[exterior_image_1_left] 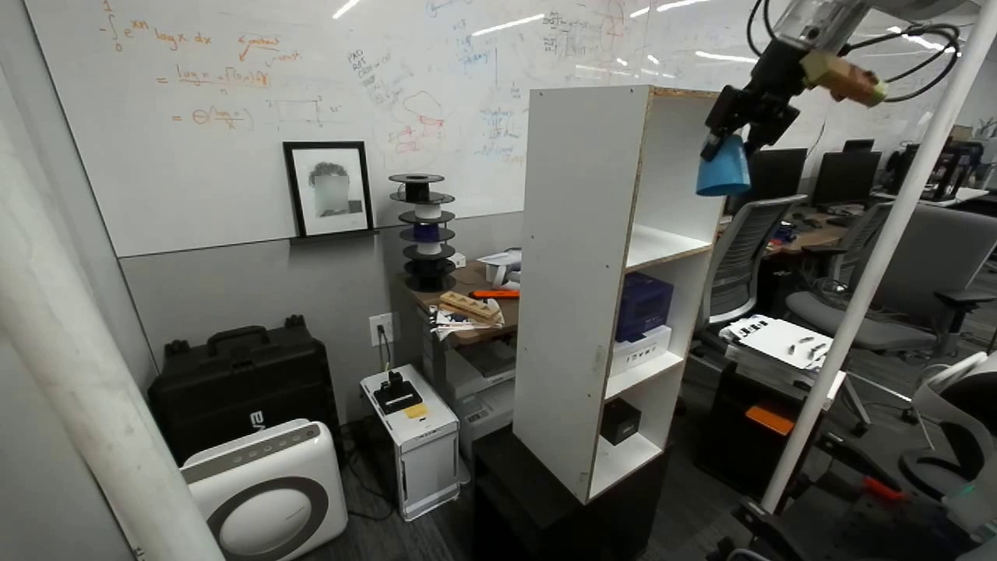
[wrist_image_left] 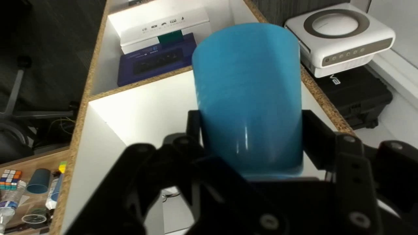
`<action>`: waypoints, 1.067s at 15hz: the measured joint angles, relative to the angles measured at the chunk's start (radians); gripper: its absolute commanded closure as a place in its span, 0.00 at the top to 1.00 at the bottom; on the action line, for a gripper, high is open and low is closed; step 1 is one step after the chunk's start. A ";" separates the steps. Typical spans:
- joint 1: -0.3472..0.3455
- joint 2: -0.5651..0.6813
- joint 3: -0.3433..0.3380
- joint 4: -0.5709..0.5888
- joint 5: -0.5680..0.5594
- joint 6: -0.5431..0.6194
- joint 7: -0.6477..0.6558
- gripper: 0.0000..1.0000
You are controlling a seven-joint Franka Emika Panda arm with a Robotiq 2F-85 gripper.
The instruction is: Pick up the cup from the shelf and put it on top of the cabinet
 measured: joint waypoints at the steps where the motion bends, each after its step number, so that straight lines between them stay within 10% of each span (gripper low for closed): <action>1: 0.003 -0.041 -0.016 0.021 -0.021 -0.079 0.009 0.47; 5: 0.009 -0.129 -0.043 0.119 -0.048 -0.166 0.063 0.47; 15: 0.077 0.109 -0.059 0.254 -0.037 0.394 0.179 0.47; 16: 0.079 0.145 -0.059 0.275 -0.037 0.407 0.187 0.93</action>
